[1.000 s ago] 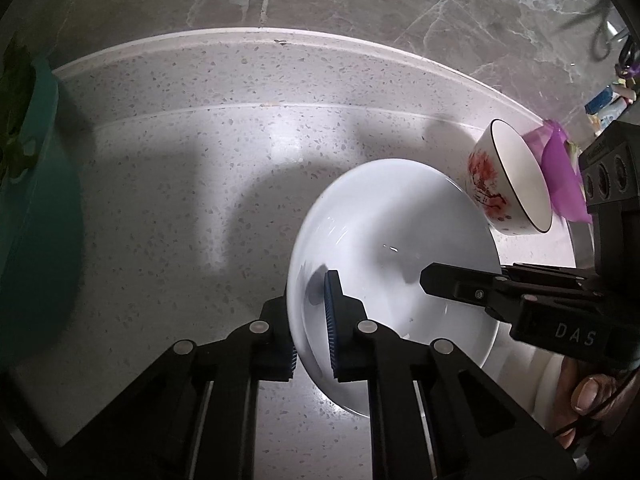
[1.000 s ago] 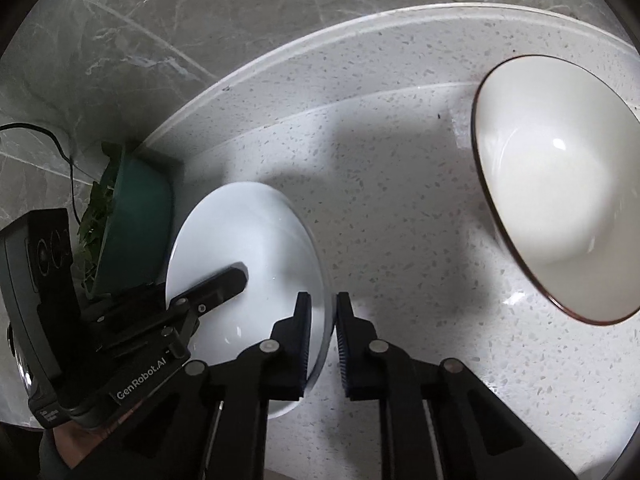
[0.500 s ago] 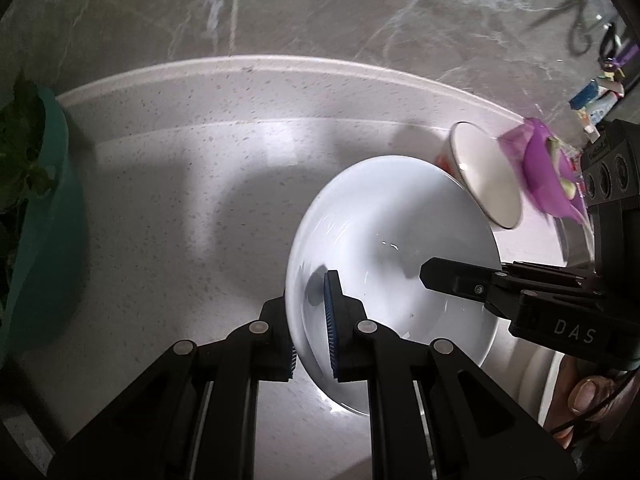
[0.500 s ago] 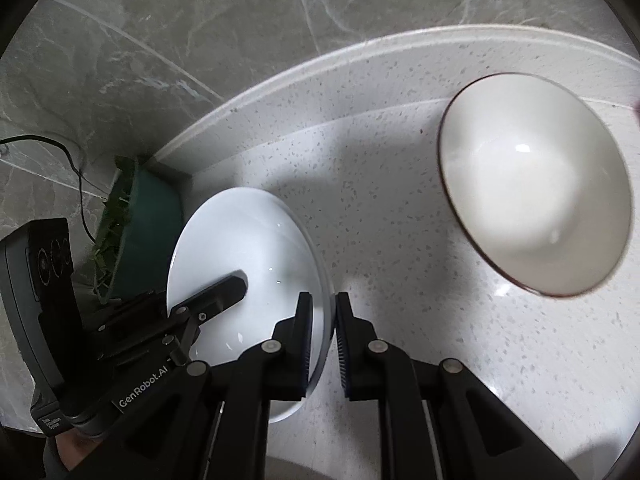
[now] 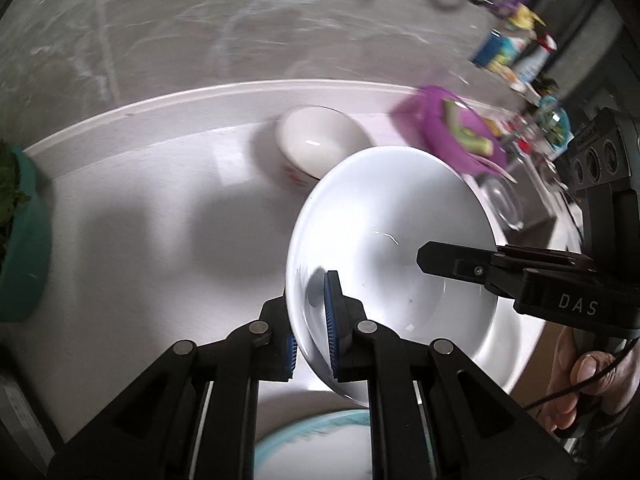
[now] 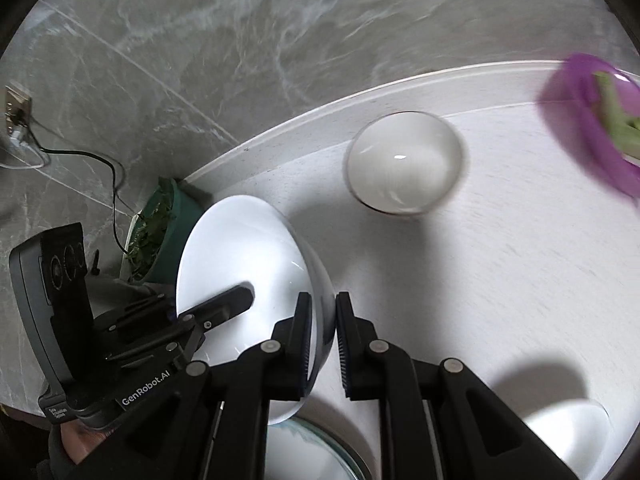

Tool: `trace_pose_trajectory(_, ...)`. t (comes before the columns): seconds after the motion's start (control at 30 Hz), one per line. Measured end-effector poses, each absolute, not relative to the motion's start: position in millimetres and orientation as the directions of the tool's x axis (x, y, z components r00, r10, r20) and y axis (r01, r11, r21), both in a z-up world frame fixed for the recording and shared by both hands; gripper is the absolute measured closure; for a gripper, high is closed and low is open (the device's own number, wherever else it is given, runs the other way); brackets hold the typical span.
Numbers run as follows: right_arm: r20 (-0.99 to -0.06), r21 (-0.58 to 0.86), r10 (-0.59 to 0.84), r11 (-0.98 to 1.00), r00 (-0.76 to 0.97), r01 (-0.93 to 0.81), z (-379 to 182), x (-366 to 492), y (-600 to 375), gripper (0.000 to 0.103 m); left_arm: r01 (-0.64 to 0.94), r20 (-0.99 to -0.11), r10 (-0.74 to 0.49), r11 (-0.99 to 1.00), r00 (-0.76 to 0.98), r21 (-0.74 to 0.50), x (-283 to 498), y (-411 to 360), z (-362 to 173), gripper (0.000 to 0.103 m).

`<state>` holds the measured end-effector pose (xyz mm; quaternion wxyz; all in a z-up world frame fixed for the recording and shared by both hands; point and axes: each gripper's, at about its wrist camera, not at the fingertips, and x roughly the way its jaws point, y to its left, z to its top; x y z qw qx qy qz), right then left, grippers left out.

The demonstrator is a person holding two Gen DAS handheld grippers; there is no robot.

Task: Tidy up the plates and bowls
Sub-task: 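Carry the second white plate with both grippers and lower it onto the first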

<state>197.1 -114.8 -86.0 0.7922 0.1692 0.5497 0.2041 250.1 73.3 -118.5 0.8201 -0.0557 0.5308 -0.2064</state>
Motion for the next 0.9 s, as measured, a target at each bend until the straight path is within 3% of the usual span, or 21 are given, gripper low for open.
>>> trace_pose_trajectory(0.43,-0.797,0.523,0.525,0.847,0.299,-0.096,-99,110,-232,0.087,0.291,-0.863,-0.433,0.887,0.26,-0.357,140,-55,-130,0.093)
trace_pose_trajectory(0.9,-0.827,0.529,0.526,0.848,0.199,-0.045,-163,83,-320,0.087,0.242,-0.911,-0.373,0.914,0.179,-0.326,101,-152,-199,0.092)
